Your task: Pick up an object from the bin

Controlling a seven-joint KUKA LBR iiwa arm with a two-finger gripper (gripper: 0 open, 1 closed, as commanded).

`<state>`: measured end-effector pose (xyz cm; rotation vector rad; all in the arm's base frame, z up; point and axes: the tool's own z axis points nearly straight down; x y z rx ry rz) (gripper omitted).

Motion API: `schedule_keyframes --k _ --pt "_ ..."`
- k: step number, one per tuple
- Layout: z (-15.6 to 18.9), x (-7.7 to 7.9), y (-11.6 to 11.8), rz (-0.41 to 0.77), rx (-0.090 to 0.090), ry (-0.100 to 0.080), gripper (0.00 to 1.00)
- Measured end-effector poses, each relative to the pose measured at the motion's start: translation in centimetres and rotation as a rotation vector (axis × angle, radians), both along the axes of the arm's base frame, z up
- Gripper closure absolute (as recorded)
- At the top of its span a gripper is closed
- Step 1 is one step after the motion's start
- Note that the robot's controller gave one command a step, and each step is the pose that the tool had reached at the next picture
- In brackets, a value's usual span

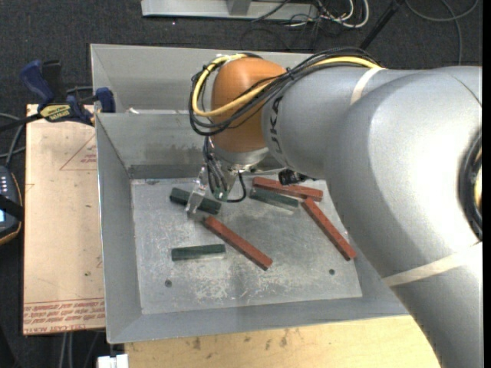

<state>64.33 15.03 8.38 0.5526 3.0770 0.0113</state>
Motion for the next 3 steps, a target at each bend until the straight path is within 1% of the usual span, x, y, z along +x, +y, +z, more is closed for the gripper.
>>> schedule_keyframes --k 1,3 --pt "0.8 0.0 0.0 0.0 -0.002 0.01 1.0" --pt "2.9 -0.1 0.0 0.0 -0.003 0.015 1.0"
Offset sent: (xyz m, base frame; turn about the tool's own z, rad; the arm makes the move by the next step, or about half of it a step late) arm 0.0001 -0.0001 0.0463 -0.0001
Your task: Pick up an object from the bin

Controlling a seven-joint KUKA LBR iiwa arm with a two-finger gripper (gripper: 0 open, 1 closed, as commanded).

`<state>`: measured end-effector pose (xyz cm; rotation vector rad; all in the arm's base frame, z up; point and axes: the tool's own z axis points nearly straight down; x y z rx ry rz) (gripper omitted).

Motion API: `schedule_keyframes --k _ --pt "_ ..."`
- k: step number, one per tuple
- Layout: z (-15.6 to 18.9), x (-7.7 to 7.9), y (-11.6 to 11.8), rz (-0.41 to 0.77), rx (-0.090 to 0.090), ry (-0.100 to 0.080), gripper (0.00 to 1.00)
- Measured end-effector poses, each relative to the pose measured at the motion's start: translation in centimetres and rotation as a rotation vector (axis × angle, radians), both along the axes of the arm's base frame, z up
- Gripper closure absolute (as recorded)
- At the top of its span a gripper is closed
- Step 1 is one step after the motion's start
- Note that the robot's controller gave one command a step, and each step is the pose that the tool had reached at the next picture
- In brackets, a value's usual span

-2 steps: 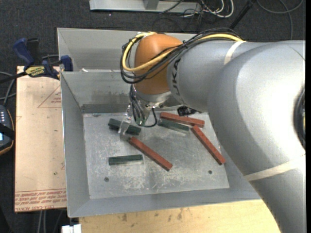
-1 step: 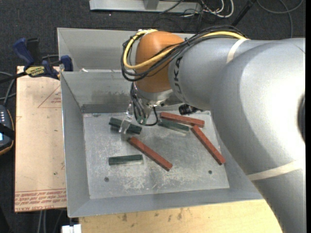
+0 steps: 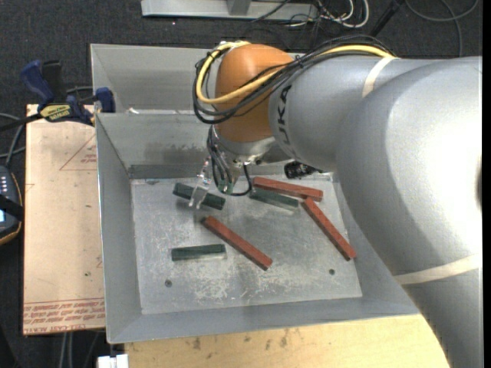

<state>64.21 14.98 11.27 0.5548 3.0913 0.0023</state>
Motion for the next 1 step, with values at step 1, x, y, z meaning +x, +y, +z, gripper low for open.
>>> schedule_keyframes --k 1 --pt "1.29 -0.07 -0.01 0.0 -0.001 0.003 1.0"
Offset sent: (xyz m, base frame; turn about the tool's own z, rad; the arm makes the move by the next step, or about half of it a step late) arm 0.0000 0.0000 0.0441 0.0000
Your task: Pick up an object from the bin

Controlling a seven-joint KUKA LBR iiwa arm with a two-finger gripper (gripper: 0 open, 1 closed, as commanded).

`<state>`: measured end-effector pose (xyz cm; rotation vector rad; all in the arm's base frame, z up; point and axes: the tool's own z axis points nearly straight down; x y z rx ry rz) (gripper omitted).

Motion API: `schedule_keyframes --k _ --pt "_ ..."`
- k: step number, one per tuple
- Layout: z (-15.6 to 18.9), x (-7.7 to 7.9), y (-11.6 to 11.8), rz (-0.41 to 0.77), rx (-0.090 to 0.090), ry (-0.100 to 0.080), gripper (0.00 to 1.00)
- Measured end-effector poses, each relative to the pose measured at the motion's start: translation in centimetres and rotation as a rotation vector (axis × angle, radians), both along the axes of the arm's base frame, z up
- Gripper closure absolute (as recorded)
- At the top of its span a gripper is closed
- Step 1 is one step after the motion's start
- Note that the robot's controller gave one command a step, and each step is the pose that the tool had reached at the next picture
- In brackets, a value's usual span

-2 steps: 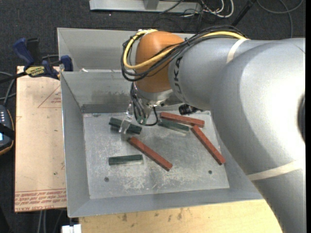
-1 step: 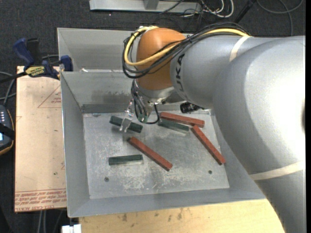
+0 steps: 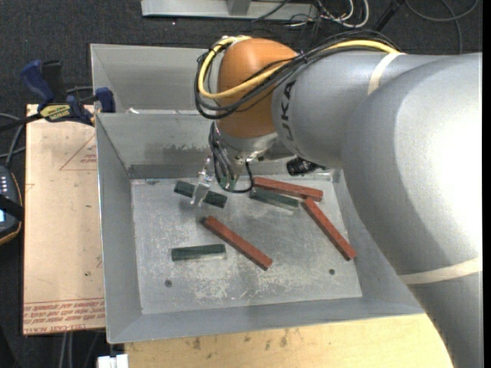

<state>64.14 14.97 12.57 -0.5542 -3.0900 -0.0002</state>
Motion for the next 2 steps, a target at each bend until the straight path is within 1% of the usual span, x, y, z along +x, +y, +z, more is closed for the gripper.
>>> schedule_keyframes --k 2 --pt "2.9 0.1 0.0 0.001 0.001 -0.006 1.0"
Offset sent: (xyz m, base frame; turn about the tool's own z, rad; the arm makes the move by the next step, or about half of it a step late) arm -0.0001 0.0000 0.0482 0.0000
